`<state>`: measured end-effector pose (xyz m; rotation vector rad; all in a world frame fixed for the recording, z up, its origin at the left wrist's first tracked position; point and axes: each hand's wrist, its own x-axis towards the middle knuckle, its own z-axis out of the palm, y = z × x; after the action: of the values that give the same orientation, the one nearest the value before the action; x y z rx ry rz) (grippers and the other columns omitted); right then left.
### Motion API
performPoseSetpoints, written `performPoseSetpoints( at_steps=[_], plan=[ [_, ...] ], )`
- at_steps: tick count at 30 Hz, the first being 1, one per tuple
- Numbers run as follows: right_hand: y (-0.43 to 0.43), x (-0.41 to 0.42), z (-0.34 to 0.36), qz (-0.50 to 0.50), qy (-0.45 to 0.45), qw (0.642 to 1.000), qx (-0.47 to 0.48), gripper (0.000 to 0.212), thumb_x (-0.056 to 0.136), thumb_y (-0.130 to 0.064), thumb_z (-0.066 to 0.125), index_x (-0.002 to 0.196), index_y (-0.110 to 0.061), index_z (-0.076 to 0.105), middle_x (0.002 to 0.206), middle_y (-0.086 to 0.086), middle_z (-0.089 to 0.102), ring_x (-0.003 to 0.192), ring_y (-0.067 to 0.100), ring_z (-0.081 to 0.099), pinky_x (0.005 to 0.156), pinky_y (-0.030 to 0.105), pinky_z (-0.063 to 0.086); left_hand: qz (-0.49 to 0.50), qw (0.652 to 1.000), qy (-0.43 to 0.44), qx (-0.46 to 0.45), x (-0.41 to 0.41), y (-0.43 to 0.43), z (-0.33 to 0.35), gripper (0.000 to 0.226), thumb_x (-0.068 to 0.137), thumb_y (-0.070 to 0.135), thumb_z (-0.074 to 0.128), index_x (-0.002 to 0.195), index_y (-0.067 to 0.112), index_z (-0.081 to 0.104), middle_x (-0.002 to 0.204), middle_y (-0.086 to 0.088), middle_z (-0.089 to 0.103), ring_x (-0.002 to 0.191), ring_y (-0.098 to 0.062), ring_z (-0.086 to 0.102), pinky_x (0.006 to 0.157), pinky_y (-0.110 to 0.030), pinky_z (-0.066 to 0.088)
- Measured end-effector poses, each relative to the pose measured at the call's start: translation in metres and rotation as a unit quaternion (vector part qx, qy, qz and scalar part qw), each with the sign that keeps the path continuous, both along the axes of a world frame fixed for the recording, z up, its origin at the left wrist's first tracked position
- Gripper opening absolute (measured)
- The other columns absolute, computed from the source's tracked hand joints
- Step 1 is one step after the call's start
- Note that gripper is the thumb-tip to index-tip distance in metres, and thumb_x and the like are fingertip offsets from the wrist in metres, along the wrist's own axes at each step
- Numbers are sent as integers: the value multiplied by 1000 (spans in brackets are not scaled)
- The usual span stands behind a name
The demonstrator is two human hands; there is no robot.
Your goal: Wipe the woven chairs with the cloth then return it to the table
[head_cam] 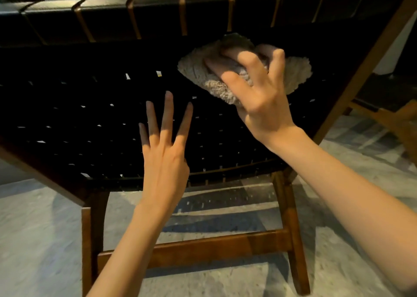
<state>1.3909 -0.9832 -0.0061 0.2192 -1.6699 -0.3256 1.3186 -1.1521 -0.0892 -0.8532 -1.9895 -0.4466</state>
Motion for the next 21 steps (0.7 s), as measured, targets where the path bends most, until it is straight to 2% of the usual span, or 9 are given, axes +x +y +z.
performPoseSetpoints(
  at_steps=[3,5,9,12,14,17,18,19,21],
  plan=[
    [7,-11,-7,18,34,999,5,32,83,-22,76,111,-7,71,107,15,67,105,32,46,95,40,41,-7,1000,-15,-1,1,5,0,95,75,-16,51,152,22,11,157,-8,-9,144,-35,-12,117,-54,0],
    [15,-17,-17,8,33,999,38,32,85,-20,74,115,-10,69,114,11,66,107,30,41,94,37,45,-10,1000,-26,-9,1,8,-2,96,74,-17,51,152,21,10,158,-7,-8,144,-33,-13,117,-55,2],
    [16,-34,-67,20,-74,992,-97,29,87,-5,64,110,-23,62,123,-6,42,115,-2,44,89,16,46,-12,998,-66,-12,-1,9,-8,94,76,-15,53,152,17,10,158,-6,-8,144,-31,-14,117,-54,3],
    [30,-40,-108,-24,-166,986,-16,38,79,5,60,115,-7,67,122,1,36,117,25,35,102,32,32,-23,997,-66,-12,-3,8,-11,87,79,-14,52,151,14,11,156,-7,-8,144,-32,-10,117,-54,5],
    [44,-42,-137,2,-242,970,6,43,72,13,64,112,-3,69,124,1,39,118,28,34,108,38,20,-36,997,-63,-9,-3,8,-12,84,80,-14,50,151,12,13,154,-8,-8,144,-34,-8,117,-53,4],
    [48,-44,-169,-52,-336,940,-12,32,76,-5,67,105,-16,74,119,8,63,108,36,50,89,41,51,-45,996,-76,-6,-1,10,-14,72,85,-3,41,151,11,15,154,-9,-8,144,-35,-7,117,-54,3],
    [48,-43,-178,-92,-380,920,-11,37,80,-9,60,113,-20,71,123,9,64,110,39,55,85,43,54,-47,996,-77,-10,0,12,-15,68,86,3,35,151,11,15,154,-10,-7,144,-35,-7,117,-54,3],
    [47,-43,-182,-129,-431,892,-36,45,87,-11,49,129,-23,59,137,9,54,121,40,51,96,44,49,-50,996,-77,-17,1,13,-15,66,86,8,31,151,12,16,155,-10,-5,144,-35,-5,117,-55,5],
    [50,-43,-190,-186,-527,827,-55,56,99,-11,30,151,-30,19,160,1,12,144,35,15,117,44,16,-57,995,-81,-27,3,16,-15,67,85,7,30,150,13,16,155,-10,-2,144,-35,-3,116,-58,7]
  ],
)
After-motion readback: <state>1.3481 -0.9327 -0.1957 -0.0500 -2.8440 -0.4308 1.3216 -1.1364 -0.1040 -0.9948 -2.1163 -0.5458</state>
